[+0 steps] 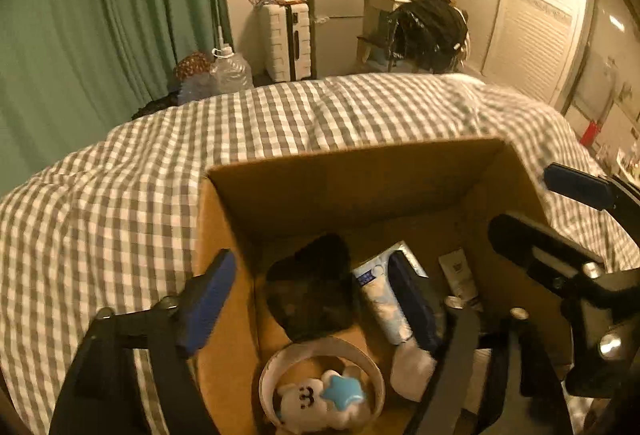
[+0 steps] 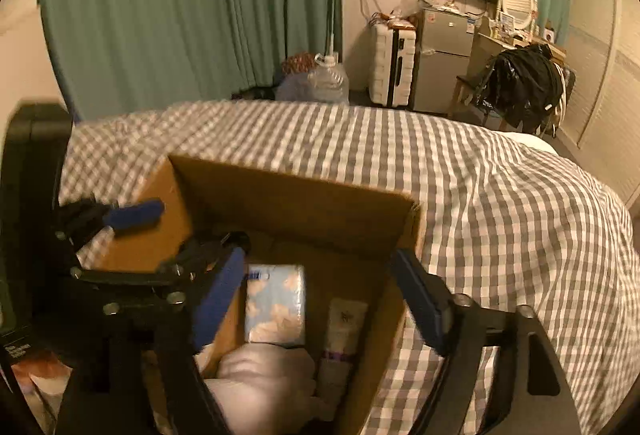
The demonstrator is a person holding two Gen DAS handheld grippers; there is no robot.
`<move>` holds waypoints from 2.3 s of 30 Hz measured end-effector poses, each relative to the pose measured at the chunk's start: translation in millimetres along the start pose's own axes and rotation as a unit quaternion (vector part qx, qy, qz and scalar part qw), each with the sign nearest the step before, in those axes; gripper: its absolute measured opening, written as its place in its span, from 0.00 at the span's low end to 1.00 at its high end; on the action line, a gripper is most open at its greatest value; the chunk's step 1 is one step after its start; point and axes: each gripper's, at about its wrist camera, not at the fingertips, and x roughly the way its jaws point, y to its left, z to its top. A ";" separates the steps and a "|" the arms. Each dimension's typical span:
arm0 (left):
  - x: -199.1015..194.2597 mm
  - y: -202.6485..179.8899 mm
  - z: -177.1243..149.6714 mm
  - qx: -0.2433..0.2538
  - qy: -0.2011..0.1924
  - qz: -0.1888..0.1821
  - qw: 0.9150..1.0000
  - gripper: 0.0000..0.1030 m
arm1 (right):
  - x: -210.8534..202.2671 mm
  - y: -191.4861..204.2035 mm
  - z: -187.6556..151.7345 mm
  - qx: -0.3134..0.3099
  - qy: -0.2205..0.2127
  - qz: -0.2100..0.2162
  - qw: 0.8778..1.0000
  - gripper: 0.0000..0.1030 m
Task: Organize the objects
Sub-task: 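Lower the cup and tissue pack into the box and open both tools, then grasp the white bottle with the left tool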
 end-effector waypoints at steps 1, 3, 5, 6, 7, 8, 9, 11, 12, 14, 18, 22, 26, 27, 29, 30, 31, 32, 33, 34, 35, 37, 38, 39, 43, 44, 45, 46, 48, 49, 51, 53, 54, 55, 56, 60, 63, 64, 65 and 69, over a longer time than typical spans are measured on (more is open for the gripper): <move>-8.5 -0.9 1.4 0.000 -0.008 0.004 1.000 0.85 | -7.2 -1.9 2.3 0.011 -0.007 0.003 1.000 0.85; -28.4 -4.2 7.3 0.004 -0.024 0.003 1.000 0.85 | -21.2 -3.1 9.2 0.020 -0.020 0.002 1.000 0.88; -52.1 -7.2 12.6 0.010 -0.036 0.006 0.999 0.88 | -42.5 0.3 14.4 0.015 -0.036 -0.004 0.999 0.90; -64.7 -9.3 14.4 0.013 -0.045 0.013 0.999 0.92 | -53.8 2.4 16.7 0.009 -0.044 -0.008 0.999 0.90; -74.8 -10.2 17.9 0.015 -0.054 0.018 0.998 0.93 | -64.1 5.2 19.1 0.005 -0.050 -0.012 0.999 0.90; -89.4 -11.6 22.2 0.017 -0.066 0.022 0.997 0.93 | -78.7 7.9 21.3 0.000 -0.059 -0.017 0.998 0.90; -103.6 -12.4 23.0 0.017 -0.076 0.024 0.997 0.94 | -90.3 9.3 23.3 -0.003 -0.066 -0.020 0.998 0.90; -131.5 -12.5 22.4 0.012 -0.091 0.025 0.995 0.95 | -119.1 11.3 29.2 -0.006 -0.084 -0.024 0.996 0.90; -144.5 -11.8 22.8 0.009 -0.097 0.024 0.995 0.95 | -133.7 12.2 30.3 -0.006 -0.093 -0.026 0.995 0.90; -171.7 -11.9 22.3 0.007 -0.109 0.023 0.994 0.95 | -162.9 14.4 32.5 -0.009 -0.108 -0.024 0.994 0.90; -231.6 -13.1 13.2 0.015 -0.145 0.036 0.989 0.99 | -227.2 25.9 33.5 -0.021 -0.140 -0.021 0.990 0.90; -284.0 -14.5 -3.2 0.021 -0.178 0.047 0.983 1.00 | -279.0 42.0 28.6 -0.044 -0.165 -0.032 0.985 0.90; -316.4 -13.8 -25.6 0.023 -0.192 0.043 0.980 1.00 | -323.0 50.1 14.6 -0.049 -0.192 -0.039 0.979 0.90; -321.8 -12.1 -33.4 0.024 -0.192 0.044 0.980 1.00 | -329.6 51.1 10.8 -0.049 -0.194 -0.037 0.979 0.90; -328.4 -11.8 -45.1 0.021 -0.192 0.045 0.980 1.00 | -340.9 52.6 1.6 -0.046 -0.199 -0.036 0.978 0.90; -329.9 -10.6 -52.2 0.020 -0.191 0.046 0.980 1.00 | -344.7 53.9 -4.3 -0.046 -0.200 -0.037 0.978 0.90; -330.7 -9.4 -59.7 0.018 -0.190 0.045 0.981 1.00 | -346.8 55.4 -11.1 -0.046 -0.201 -0.040 0.978 0.90; -329.3 -8.6 -68.9 0.018 -0.188 0.044 0.981 1.00 | -347.6 56.9 -19.2 -0.046 -0.203 -0.043 0.977 0.90; -327.6 -8.9 -77.0 0.017 -0.186 0.045 0.981 1.00 | -347.2 60.4 -28.4 -0.051 -0.203 -0.042 0.977 0.90; -323.6 -9.0 -87.5 0.015 -0.183 0.052 0.982 1.00 | -347.4 60.4 -38.4 -0.055 -0.202 -0.040 0.977 0.90; -319.6 -9.9 -96.5 0.015 -0.181 0.055 0.982 1.00 | -343.1 62.5 -48.8 -0.058 -0.198 -0.039 0.978 0.90; -307.4 -11.5 -113.1 0.015 -0.174 0.063 0.983 1.00 | -330.0 67.7 -68.1 -0.064 -0.185 -0.036 0.980 0.90; -298.7 -12.9 -123.1 0.016 -0.167 0.069 0.983 1.00 | -323.5 69.2 -75.5 -0.064 -0.180 -0.035 0.981 0.90; -291.2 -14.2 -130.2 0.016 -0.162 0.073 0.984 1.00 | -313.8 71.2 -85.2 -0.067 -0.174 -0.033 0.982 0.90; -248.2 -13.8 -164.4 -0.004 -0.131 0.089 0.987 1.00 | -266.7 75.1 -119.2 -0.076 -0.137 -0.025 0.987 0.90; -240.2 -12.7 -171.4 -0.008 -0.125 0.090 0.988 1.00 | -256.0 73.9 -124.9 -0.074 -0.128 -0.024 0.989 0.90; -227.3 -11.3 -178.4 -0.014 -0.113 0.091 0.989 1.00 | -242.3 72.2 -131.2 -0.069 -0.113 -0.022 0.991 0.90; -214.3 -9.9 -185.1 -0.019 -0.100 0.092 0.991 1.00 | -229.8 69.9 -137.0 -0.065 -0.101 -0.018 0.993 0.90; -189.7 -6.4 -199.4 -0.029 -0.075 0.092 0.993 1.00 | -209.3 65.8 -145.9 -0.054 -0.085 -0.015 0.995 0.90; -178.5 -5.1 -205.4 -0.032 -0.062 0.095 0.993 1.00 | -198.3 63.4 -150.3 -0.049 -0.076 -0.015 0.996 0.90; -159.4 -4.1 -218.5 -0.032 -0.045 0.095 0.994 1.00 | -183.9 61.9 -158.7 -0.045 -0.064 -0.013 0.997 0.90; -142.8 -5.9 -228.1 -0.022 -0.025 0.097 0.995 1.00 | -169.8 62.7 -165.3 -0.051 -0.053 -0.015 0.997 0.90; -136.6 -7.0 -231.2 -0.017 -0.017 0.096 0.995 1.00 | -162.7 64.0 -168.7 -0.055 -0.045 -0.018 0.997 0.90; -130.2 -8.2 -235.4 -0.014 -0.009 0.093 0.996 1.00 | -154.1 64.5 -172.2 -0.058 -0.033 -0.020 0.998 0.90; -124.5 -10.3 -240.1 -0.010 -0.001 0.087 0.996 1.00 | -147.5 65.1 -174.1 -0.059 -0.026 -0.020 0.998 0.90; -105.8 -23.0 -250.2 0.017 0.029 0.062 0.997 1.00 | -134.6 59.5 -180.6 -0.046 -0.005 -0.010 0.999 0.90; -92.6 -31.6 -253.6 0.036 0.051 0.065 0.996 1.00 | -131.0 56.0 -184.1 -0.036 0.002 -0.007 0.999 0.90; -89.1 -33.6 -254.0 0.041 0.057 0.063 0.996 1.00 | -131.5 56.7 -184.6 -0.037 0.002 -0.008 0.999 0.90; -85.4 -35.2 -253.8 0.043 0.061 0.062 0.995 1.00 | -130.7 57.9 -185.3 -0.038 0.003 -0.009 0.999 0.90; -73.0 -34.6 -247.5 0.038 0.073 0.057 0.995 1.00 | -130.8 61.7 -186.9 -0.041 -0.001 -0.021 0.999 0.90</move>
